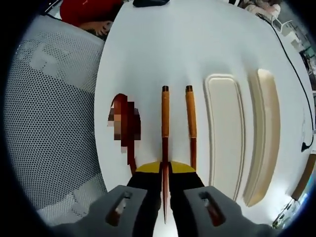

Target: Arrange the utensils inside the cutlery case until each visible utensil rests in its matching compartment.

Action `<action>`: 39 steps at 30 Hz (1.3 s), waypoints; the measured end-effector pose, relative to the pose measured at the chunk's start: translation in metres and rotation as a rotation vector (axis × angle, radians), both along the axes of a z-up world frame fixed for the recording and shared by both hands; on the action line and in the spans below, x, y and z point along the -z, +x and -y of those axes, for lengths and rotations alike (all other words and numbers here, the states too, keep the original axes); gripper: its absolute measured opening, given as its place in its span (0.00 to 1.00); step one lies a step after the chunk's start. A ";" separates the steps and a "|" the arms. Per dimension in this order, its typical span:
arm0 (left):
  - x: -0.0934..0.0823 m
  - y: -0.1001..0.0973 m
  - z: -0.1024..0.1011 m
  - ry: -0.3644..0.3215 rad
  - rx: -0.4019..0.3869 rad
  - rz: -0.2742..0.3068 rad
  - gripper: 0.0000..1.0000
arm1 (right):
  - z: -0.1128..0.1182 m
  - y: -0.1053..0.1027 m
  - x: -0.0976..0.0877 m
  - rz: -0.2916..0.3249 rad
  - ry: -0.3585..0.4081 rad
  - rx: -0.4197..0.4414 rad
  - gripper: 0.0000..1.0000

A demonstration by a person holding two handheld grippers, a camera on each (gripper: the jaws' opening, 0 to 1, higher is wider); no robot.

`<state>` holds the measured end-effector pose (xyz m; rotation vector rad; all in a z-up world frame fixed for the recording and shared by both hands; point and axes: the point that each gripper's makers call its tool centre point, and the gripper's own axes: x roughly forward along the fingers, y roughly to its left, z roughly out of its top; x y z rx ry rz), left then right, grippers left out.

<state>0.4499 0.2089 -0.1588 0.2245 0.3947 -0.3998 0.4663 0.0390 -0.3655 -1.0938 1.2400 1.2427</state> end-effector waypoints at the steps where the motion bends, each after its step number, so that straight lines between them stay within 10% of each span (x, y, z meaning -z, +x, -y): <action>1: -0.001 0.000 0.000 -0.002 -0.002 0.002 0.66 | 0.003 -0.002 0.000 -0.007 -0.012 0.022 0.01; 39: -0.002 0.000 0.002 -0.010 0.009 0.008 0.66 | 0.014 0.034 -0.048 0.087 0.086 0.060 0.00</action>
